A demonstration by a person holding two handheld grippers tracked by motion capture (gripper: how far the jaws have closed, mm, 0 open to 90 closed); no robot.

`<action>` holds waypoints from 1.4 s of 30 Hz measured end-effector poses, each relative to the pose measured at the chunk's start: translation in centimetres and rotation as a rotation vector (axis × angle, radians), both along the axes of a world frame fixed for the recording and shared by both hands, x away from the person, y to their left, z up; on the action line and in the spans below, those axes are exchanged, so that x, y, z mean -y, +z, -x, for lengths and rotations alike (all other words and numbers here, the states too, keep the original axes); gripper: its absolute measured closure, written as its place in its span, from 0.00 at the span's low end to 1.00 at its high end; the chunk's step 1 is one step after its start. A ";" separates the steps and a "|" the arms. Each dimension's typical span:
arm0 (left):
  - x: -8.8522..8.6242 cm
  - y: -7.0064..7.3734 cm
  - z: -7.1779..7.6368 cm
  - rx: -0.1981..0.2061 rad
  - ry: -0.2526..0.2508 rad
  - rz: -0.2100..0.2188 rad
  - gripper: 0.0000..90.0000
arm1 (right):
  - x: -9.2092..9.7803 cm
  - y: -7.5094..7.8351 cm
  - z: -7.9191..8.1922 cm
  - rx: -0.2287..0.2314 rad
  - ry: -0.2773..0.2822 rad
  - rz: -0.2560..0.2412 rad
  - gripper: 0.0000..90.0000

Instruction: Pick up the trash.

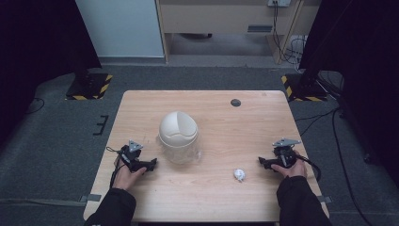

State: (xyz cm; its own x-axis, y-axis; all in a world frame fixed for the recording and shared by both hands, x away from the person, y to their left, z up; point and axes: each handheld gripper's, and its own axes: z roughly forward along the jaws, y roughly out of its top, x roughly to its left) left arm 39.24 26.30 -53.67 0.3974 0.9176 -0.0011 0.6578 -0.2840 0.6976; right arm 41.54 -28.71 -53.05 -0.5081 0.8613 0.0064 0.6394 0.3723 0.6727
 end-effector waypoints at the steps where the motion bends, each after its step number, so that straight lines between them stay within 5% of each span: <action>1: 0.0 0.0 0.0 0.000 0.000 0.000 0.00 | 0.0 0.1 0.0 0.006 0.003 0.008 0.20; 12: 0.0 0.0 0.1 0.000 -0.001 -0.001 0.00 | -0.2 2.3 0.1 0.144 0.042 -0.073 0.18; 25: 0.2 0.0 0.2 -0.002 -0.005 0.000 0.00 | -0.4 4.8 0.3 0.226 0.059 -0.144 0.17; 42: 0.2 0.0 0.2 -0.002 -0.005 0.000 0.00 | -2.4 9.3 0.6 0.329 0.143 -0.179 0.17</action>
